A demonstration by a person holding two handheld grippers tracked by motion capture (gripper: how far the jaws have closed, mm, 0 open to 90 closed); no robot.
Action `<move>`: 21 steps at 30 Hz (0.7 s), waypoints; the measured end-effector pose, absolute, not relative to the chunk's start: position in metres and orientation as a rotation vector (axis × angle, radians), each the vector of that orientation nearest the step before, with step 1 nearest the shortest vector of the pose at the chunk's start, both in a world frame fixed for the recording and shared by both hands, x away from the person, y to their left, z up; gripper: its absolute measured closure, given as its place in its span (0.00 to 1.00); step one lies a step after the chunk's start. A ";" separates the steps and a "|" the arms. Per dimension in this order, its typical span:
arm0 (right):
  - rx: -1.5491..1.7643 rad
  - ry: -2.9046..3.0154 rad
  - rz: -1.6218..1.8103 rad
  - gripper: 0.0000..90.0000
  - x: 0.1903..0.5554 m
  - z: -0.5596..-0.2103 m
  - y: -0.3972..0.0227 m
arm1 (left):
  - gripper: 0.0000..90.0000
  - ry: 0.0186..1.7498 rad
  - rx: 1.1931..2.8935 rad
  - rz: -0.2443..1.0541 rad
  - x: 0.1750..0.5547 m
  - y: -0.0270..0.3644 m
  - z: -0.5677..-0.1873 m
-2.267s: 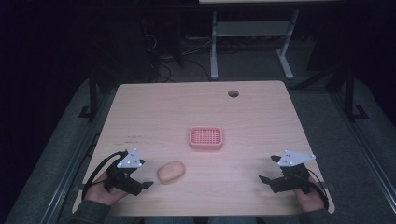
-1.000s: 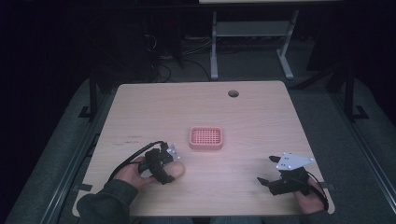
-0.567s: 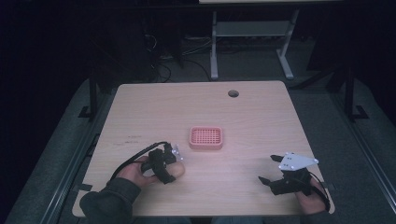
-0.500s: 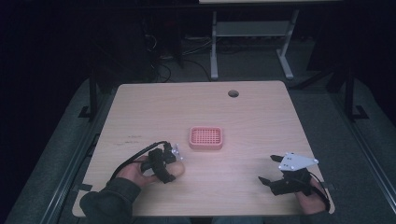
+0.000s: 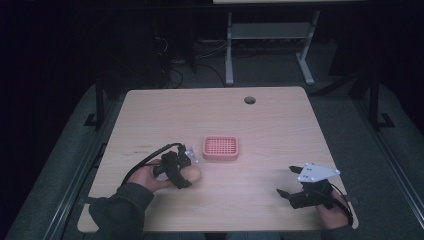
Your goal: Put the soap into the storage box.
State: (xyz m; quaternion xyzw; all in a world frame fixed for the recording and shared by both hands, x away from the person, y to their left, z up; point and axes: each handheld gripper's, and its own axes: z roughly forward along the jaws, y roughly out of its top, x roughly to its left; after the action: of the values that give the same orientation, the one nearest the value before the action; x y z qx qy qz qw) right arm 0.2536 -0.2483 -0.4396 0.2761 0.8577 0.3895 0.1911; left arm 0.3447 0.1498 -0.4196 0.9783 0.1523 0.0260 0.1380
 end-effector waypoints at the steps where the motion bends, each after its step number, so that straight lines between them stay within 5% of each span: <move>1: 0.779 2.407 1.095 0.16 0.254 -0.440 -0.248 | 0.36 0.431 2.829 0.075 0.347 0.147 -0.418; 21: 0.783 2.406 1.107 0.16 0.257 -0.442 -0.254 | 0.36 0.315 2.850 0.055 0.377 0.115 -0.400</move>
State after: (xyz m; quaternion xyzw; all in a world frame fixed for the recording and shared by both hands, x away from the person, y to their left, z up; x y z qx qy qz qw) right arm 0.2571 -0.2543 -0.4421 0.2783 0.8555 0.3937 0.1888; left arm 0.3766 0.1150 -0.3997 0.9845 0.1087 0.0189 0.1366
